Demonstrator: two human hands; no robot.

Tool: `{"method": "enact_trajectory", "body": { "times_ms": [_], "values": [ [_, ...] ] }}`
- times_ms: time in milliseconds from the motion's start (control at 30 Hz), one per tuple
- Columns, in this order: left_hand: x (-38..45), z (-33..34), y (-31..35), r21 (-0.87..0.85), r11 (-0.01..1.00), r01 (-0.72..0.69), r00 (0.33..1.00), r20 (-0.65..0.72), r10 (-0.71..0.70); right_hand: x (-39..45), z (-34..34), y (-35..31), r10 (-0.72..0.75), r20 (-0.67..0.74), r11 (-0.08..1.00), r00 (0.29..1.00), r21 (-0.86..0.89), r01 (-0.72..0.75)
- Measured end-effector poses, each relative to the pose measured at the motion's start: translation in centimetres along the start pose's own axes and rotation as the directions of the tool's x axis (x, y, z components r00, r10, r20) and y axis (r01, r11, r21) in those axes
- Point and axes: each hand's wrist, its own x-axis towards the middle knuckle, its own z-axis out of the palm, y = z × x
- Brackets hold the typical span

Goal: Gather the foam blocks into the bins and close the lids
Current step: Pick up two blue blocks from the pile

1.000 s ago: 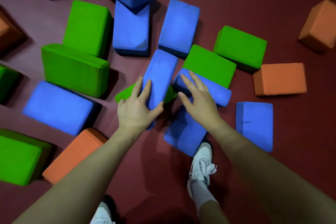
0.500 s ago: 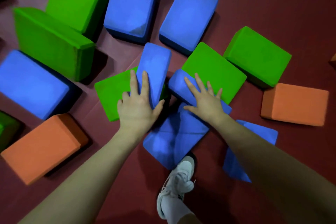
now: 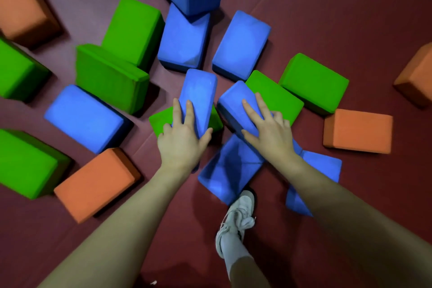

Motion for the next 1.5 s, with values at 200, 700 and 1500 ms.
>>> {"method": "enact_trajectory", "body": {
  "times_ms": [200,700,1500],
  "values": [
    [-4.6,-9.1,-4.0,-0.027,0.996,-0.081,0.993,-0.083,0.079,-4.1,-9.8,-9.1,0.063,-0.033,0.998,0.997,-0.007,-0.063],
    [-22.9,-31.6,-20.9,0.035,0.989,-0.142,0.982,-0.122,0.145,-19.3,-26.4,-34.4,0.103,-0.257,0.993,0.961,0.086,-0.083],
    [-59.9,-35.9,-39.0,-0.305,0.770,0.561,0.739,-0.235,-0.631,-40.4,-32.6,-58.2,-0.717,-0.030,0.697,0.696,-0.055,0.715]
  ]
}}
